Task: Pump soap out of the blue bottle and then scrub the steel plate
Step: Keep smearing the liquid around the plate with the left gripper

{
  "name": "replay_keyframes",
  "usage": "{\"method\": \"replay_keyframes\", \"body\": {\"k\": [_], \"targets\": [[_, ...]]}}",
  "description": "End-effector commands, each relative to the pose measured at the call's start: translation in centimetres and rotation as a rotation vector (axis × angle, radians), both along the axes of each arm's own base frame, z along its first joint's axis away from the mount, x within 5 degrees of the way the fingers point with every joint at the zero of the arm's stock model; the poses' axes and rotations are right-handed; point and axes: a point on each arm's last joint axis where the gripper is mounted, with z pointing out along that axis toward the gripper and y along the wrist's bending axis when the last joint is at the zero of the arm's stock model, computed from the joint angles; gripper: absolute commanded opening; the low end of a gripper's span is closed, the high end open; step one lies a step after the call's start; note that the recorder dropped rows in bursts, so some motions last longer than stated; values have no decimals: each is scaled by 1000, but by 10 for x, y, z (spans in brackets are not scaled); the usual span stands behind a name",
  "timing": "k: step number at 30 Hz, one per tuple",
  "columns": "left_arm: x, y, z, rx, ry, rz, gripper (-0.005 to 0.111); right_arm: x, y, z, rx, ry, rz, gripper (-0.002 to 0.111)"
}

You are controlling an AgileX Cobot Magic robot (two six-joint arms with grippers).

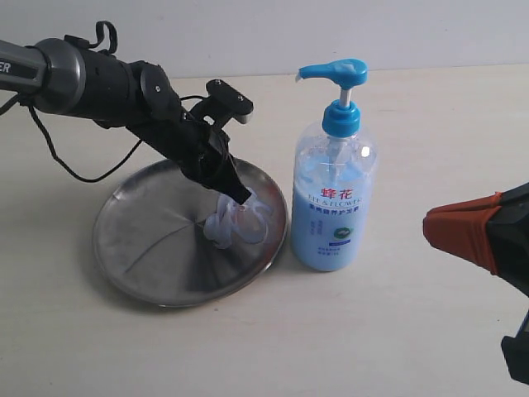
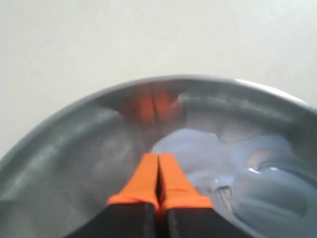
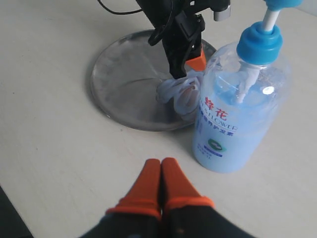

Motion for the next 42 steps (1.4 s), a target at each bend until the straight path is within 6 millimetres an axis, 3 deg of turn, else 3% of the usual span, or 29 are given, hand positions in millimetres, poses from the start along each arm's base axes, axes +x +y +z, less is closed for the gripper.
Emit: {"method": "replay_keyframes", "body": {"k": [1, 6, 16, 32, 36, 42], "targets": [[2, 1, -4, 7, -34, -2, 0, 0, 0, 1, 11, -17, 2, 0], [0, 2, -17, 28, 13, -15, 0, 0, 0, 1, 14, -21, 2, 0], [-16, 5, -23, 90, 170, -106, 0, 0, 0, 1, 13, -20, 2, 0], [-35, 9, 9, 103, 315, -151, 0, -1, -1, 0, 6, -12, 2, 0], [-35, 9, 8, 105, 322, -150, 0, -1, -1, 0, 9, -4, 2, 0], [-26, 8, -9, 106, 263, -119, 0, -1, -1, 0, 9, -4, 2, 0]]}}
